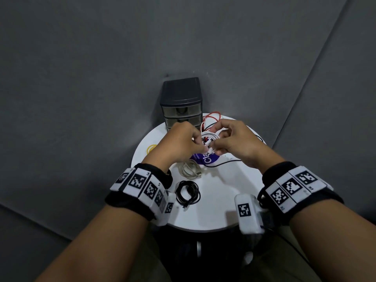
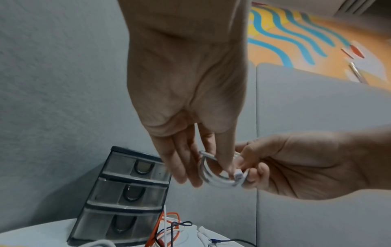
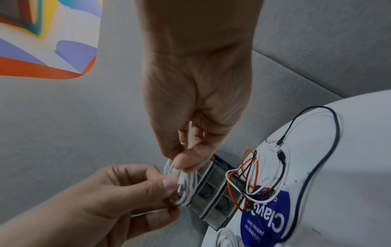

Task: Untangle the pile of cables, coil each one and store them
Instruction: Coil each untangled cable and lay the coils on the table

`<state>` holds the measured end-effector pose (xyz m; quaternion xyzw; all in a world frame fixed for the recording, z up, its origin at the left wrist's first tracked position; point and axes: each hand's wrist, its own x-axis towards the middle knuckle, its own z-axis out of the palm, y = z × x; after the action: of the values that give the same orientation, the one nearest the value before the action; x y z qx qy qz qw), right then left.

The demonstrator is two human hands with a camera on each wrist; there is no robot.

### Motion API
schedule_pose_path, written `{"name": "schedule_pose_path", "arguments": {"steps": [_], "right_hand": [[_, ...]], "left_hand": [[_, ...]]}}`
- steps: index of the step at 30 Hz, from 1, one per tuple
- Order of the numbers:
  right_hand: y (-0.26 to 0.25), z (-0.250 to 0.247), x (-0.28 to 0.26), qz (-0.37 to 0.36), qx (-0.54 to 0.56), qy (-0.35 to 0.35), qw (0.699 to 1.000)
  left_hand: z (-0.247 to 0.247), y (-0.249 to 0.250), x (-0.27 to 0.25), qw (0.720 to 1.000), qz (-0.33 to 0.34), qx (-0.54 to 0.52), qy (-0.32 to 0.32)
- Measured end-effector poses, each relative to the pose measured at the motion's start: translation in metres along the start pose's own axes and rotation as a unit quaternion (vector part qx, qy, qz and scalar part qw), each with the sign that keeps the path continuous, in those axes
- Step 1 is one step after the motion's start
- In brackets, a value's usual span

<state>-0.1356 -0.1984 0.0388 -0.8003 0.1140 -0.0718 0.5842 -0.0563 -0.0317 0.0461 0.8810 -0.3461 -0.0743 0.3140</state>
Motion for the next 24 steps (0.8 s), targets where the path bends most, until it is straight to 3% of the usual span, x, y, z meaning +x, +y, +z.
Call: {"name": "schedule_pose_path", "arguments": {"steps": [8, 14, 24], "right_hand": [[0.002, -0.004, -0.001, 0.008, 0.038, 0.001, 0.999], [0.005, -0.005, 0.0, 0.018, 0.036, 0.01, 0.999], [0.028, 0.001, -0.001, 0.058, 0.093, -0.02, 0.994]], "left_hand": [[0.011, -0.004, -0.006, 0.99, 0.004, -0.114, 0.079], [0.004, -0.008, -0.003, 0.963, -0.053, -0.263, 0.007], [0.015, -0.02, -0.011, 0.947, -0.081, -0.309, -0.033]]}}
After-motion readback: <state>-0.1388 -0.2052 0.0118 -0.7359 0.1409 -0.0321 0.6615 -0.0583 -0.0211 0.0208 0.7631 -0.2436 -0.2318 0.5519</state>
